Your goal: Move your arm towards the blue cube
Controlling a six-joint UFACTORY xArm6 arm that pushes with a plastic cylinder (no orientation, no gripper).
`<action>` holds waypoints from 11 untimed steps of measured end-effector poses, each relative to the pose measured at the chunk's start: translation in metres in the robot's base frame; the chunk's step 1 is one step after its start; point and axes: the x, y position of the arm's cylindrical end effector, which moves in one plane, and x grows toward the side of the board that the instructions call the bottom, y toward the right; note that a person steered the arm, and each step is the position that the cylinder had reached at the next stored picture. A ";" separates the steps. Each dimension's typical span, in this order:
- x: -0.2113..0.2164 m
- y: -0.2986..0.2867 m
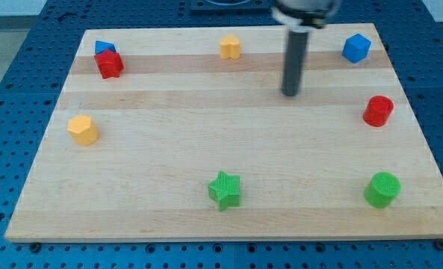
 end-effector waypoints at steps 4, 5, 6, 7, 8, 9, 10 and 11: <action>-0.036 0.211; -0.071 0.211; -0.103 0.208; -0.108 0.208; -0.128 0.202; -0.128 0.198; -0.123 0.187; -0.114 0.174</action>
